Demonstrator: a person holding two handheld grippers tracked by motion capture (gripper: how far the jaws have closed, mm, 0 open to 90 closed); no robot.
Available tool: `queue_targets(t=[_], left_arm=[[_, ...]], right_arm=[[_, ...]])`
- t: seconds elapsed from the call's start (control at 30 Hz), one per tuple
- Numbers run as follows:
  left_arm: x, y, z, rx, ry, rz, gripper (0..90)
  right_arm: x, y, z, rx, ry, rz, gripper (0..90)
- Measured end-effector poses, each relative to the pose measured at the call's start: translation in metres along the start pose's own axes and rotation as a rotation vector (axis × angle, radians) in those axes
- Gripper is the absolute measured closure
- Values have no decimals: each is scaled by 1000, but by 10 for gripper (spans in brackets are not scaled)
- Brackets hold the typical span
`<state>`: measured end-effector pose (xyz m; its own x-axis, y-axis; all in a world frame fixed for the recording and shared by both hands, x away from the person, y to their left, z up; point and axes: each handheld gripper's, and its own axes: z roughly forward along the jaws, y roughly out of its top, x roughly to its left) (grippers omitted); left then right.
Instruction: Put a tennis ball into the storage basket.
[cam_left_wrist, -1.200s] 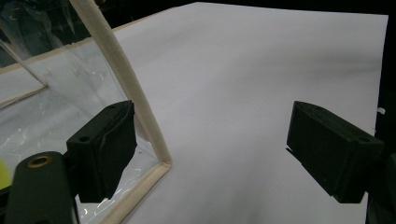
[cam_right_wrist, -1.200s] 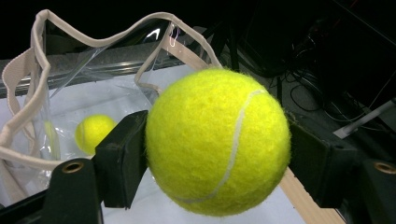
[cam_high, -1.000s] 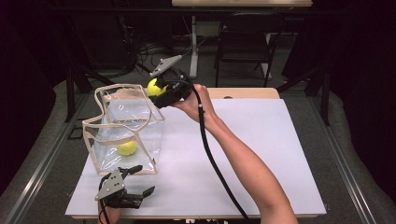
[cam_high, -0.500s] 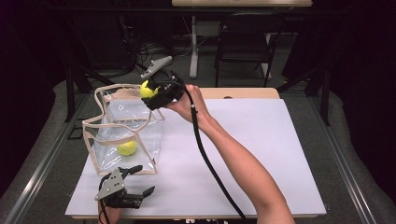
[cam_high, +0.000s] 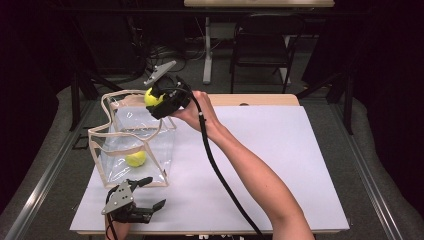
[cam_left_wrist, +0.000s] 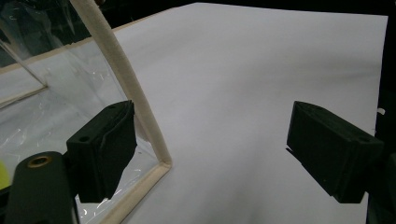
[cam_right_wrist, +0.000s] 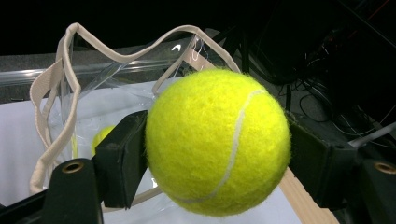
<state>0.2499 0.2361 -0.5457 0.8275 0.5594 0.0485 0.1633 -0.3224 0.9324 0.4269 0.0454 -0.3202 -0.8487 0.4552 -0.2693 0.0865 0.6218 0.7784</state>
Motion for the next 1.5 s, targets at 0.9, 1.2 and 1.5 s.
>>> queue_targets(t=[0.9, 1.2, 1.5], left_arm=[[0, 0, 0, -1, 0, -1, 158], [0, 0, -1, -3, -4, 1, 158], [0, 0, -1, -3, -5, 2, 158]], right_arm=[[13, 7, 18, 32, 39, -21, 260], [19, 8, 24, 53, 54, -27, 259], [21, 8, 29, 74, 65, -25, 259]])
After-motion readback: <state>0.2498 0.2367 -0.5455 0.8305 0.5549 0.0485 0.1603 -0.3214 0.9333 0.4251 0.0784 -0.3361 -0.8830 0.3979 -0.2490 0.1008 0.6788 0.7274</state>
